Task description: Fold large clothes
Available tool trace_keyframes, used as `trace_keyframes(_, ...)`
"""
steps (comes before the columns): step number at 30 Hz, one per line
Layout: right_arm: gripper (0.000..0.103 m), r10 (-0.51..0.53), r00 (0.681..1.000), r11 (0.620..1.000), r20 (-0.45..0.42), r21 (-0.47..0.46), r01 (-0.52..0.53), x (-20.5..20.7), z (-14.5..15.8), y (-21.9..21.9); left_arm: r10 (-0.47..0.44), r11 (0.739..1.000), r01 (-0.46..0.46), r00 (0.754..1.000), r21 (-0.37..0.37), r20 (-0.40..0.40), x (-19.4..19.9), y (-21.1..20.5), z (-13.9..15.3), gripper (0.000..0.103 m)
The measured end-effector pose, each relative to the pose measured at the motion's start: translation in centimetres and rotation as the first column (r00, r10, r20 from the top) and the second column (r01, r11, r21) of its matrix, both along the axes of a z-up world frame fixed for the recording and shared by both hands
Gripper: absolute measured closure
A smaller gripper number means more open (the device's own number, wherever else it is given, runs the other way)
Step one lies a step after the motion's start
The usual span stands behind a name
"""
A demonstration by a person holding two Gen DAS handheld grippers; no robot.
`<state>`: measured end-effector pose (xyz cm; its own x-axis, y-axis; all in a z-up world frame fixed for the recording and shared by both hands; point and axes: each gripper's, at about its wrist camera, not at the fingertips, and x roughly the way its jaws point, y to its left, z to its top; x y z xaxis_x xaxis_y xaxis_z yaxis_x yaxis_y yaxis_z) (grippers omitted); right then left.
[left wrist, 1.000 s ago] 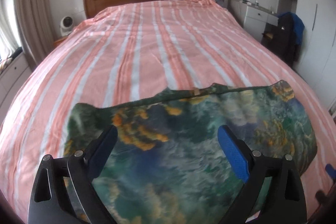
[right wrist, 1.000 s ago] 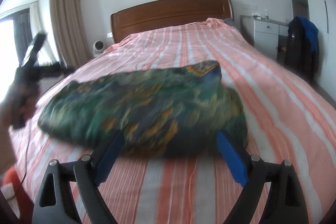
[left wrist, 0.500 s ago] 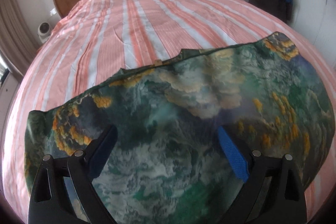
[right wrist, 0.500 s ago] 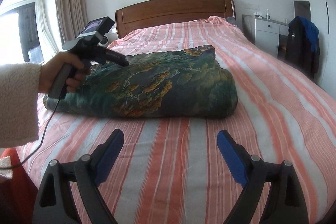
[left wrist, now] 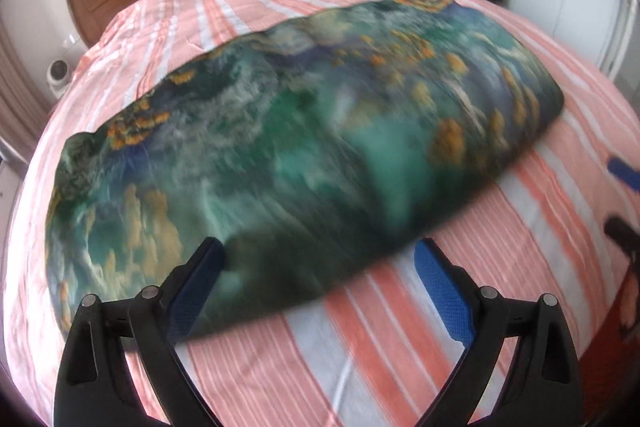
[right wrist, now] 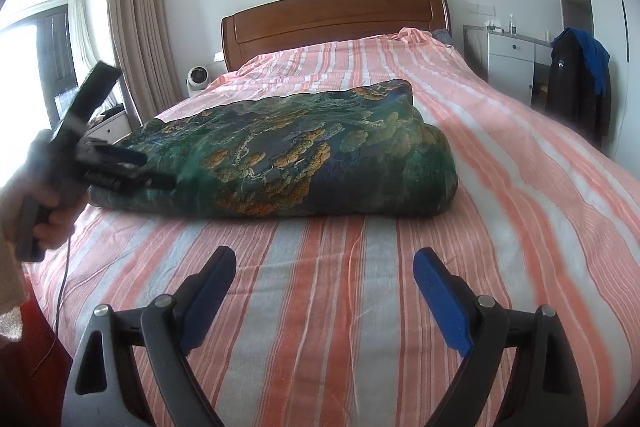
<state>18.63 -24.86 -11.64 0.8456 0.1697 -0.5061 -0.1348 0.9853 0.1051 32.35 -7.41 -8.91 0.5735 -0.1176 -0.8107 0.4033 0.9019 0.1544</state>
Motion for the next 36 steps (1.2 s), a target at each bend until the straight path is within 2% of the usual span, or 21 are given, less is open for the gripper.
trace_keyframes(5, 0.013, -0.001, 1.000, 1.000, -0.027, 0.009, 0.001, 0.3, -0.6, -0.2, -0.043, 0.999, 0.043, 0.998, -0.005, -0.047, -3.5, -0.3, -0.4, 0.006)
trace_keyframes(10, 0.013, 0.003, 0.997, 0.999, -0.071, 0.042, 0.000, 0.8, -1.4, -0.7, -0.037, 0.999, 0.037, 0.999, -0.004, -0.023, -5.3, -0.2, 0.2, 0.006)
trace_keyframes(14, 0.013, -0.020, 0.997, 0.991, -0.080, 0.131, 0.031, 0.8, -1.4, -2.6, -0.015, 0.999, 0.015, 1.000, -0.029, 0.010, -5.1, 0.2, 1.7, 0.006)
trace_keyframes(16, 0.013, -0.049, 0.995, 0.973, -0.085, 0.221, 0.067, 1.0, -1.2, -4.5, -0.007, 0.998, 0.009, 1.000, -0.061, 0.028, -4.7, 0.5, 2.8, 0.006)
trace_keyframes(17, 0.013, -0.060, 0.994, 0.954, -0.089, 0.287, 0.083, 1.2, -1.2, -5.8, -0.006, 0.997, 0.009, 0.999, -0.075, 0.035, -4.5, 0.5, 3.3, 0.006)
trace_keyframes(19, 0.012, -0.080, 0.991, 0.888, -0.103, 0.445, 0.118, 1.9, -1.3, -8.5, -0.010, 0.996, 0.013, 0.999, -0.088, 0.042, -3.9, 0.4, 3.8, 0.006)
trace_keyframes(21, 0.006, -0.119, 0.985, 0.782, -0.127, 0.600, 0.172, 3.1, -2.0, -11.1, -0.009, 0.996, 0.013, 0.999, -0.083, 0.048, -3.1, 0.1, 4.1, 0.006)
trace_keyframes(23, 0.004, -0.090, 0.981, 0.687, -0.172, 0.703, 0.186, 5.6, -3.0, -12.4, -0.004, 0.996, 0.008, 0.999, -0.088, 0.051, -2.4, -0.1, 4.5, 0.006)
trace_keyframes(25, 0.004, -0.047, 0.978, 0.659, -0.201, 0.730, 0.182, 8.6, -3.9, -12.4, 0.001, 0.994, 0.004, 0.999, -0.113, 0.045, -1.8, -0.3, 5.1, 0.006)
trace_keyframes(28, 0.004, -0.053, 0.964, 0.657, -0.261, 0.718, 0.230, 12.4, -5.0, -11.9, -0.006, 0.991, 0.011, 0.999, -0.137, 0.038, -0.9, -0.6, 6.3, 0.006)
trace_keyframes(30, 0.020, -0.065, 0.962, 0.636, -0.265, 0.732, 0.245, 13.5, -4.8, -11.6, -0.028, 0.990, 0.033, 0.999, -0.140, 0.043, -0.2, -1.0, 7.5, 0.006)
trace_keyframes(31, 0.035, -0.068, 0.961, 0.640, -0.268, 0.728, 0.248, 13.7, -4.4, -11.4, -0.041, 0.989, 0.047, 0.998, -0.142, 0.045, 0.2, -1.3, 8.2, 0.006)
trace_keyframes(32, 0.052, -0.080, 0.966, 0.659, -0.247, 0.714, 0.237, 13.4, -3.5, -11.1, -0.063, 0.987, 0.069, 0.997, -0.148, 0.047, 0.7, -1.9, 9.1, 0.006)
trace_keyframes(33, 0.060, -0.091, 0.975, 0.706, -0.201, 0.678, 0.206, 12.7, -2.1, -10.3, -0.082, 0.984, 0.088, 0.996, -0.157, 0.045, 1.2, -2.4, 9.7, 0.006)
trace_keyframes(36, 0.063, -0.092, 0.993, 0.864, -0.071, 0.491, 0.115, 10.6, 2.1, -6.6, -0.178, 0.961, 0.169, 0.984, -0.219, -0.021, 3.9, -5.2, 12.0, 0.006)
